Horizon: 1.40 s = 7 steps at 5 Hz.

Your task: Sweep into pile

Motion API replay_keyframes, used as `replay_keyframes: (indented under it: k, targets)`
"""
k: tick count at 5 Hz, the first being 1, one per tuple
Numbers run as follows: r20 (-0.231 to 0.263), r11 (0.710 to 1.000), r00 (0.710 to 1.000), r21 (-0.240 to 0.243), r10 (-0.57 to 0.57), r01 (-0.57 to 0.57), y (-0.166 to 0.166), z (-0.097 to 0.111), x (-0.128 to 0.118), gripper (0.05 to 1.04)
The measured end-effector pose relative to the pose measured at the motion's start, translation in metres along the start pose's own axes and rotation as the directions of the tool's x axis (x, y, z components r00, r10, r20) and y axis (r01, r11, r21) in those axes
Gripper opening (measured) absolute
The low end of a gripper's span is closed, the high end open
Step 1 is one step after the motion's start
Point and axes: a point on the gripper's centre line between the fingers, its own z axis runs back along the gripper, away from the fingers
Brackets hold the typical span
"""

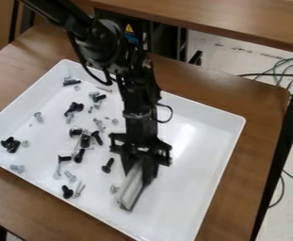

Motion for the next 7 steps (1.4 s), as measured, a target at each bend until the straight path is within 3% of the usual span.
replay_keyframes:
  k: [1,3,4,5,6,7]
  targets:
    - [-0.005,0.995,0.998,0.074,0.062,-0.061,0.046,0.008,0.008,0.362]
    - [0.007,0.993,0.995,0.066,0.095,-0.095,0.098,0.015,0.003,0.362]
    - [0.001,0.994,0.996,0.059,0.092,-0.092,0.094,0.02,0.007,0.362]
    - [0.018,0.99,0.989,-0.004,0.144,-0.144,0.075,0.022,0.005,0.362]
    - [0.065,0.986,0.984,-0.034,0.163,-0.161,0.055,0.051,-0.004,0.362]
    - [0.089,0.995,0.991,-0.003,0.101,-0.101,0.022,0.068,0.002,0.362]
